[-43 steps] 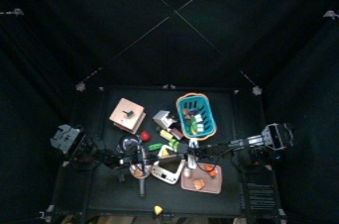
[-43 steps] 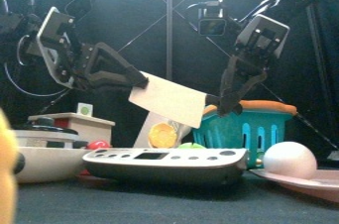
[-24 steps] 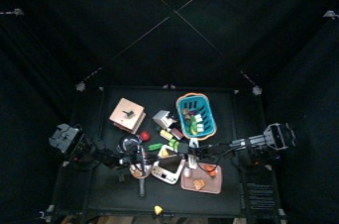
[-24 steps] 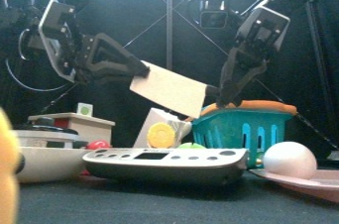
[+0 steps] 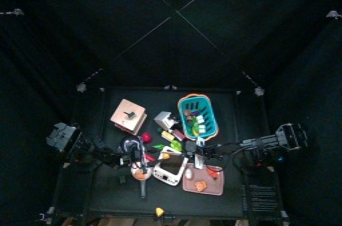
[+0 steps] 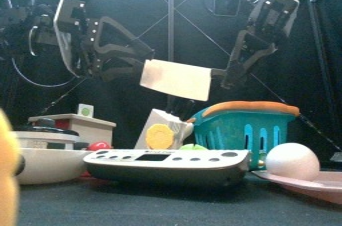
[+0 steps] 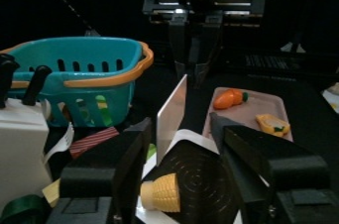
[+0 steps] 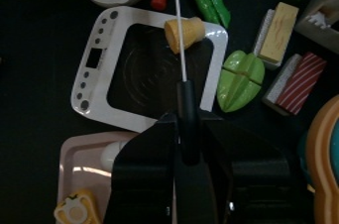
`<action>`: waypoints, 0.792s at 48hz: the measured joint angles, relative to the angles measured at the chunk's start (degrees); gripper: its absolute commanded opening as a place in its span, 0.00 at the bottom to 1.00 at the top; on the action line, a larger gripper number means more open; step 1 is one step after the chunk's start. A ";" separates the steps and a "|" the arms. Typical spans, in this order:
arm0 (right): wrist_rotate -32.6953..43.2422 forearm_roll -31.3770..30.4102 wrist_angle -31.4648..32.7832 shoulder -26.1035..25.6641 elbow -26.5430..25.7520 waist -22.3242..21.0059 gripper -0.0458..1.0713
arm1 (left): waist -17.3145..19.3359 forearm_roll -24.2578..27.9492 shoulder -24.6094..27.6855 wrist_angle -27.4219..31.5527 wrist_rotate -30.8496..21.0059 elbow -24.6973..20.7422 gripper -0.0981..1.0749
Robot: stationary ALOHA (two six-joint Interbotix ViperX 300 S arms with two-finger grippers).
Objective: Drop cleaver on plate
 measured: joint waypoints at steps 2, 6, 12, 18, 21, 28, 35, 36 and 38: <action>0.00 1.14 0.70 -0.53 0.35 0.26 0.54 | 0.18 0.00 -0.44 -1.14 0.00 0.35 0.85; 0.00 3.43 2.29 -1.41 1.05 1.32 0.54 | 0.18 0.00 -1.32 -2.72 0.00 1.32 0.85; -0.18 8.96 5.27 -2.99 2.99 3.60 0.54 | 0.26 0.00 -2.20 -3.43 0.00 2.55 0.85; -0.18 14.94 9.05 -4.48 4.22 6.94 0.54 | 0.26 0.00 -2.46 -3.52 0.00 2.90 0.85; -0.18 18.28 10.99 -5.80 4.92 8.44 0.54 | 0.26 0.00 -2.55 -3.52 0.00 2.90 0.85; -0.09 26.37 12.83 -9.84 7.21 11.78 0.54 | 0.18 -0.09 -2.46 -3.52 0.00 2.90 0.85; 0.26 33.84 13.18 -13.89 10.11 14.15 0.54 | 0.26 0.00 -2.55 -3.52 0.00 3.08 0.85; 0.26 34.98 13.18 -14.50 10.55 14.41 0.54 | 0.18 0.00 -2.55 -3.52 0.00 3.08 0.85; 0.35 37.18 13.27 -15.56 11.60 14.77 0.54 | 0.18 -0.09 -2.55 -3.52 0.00 3.16 0.85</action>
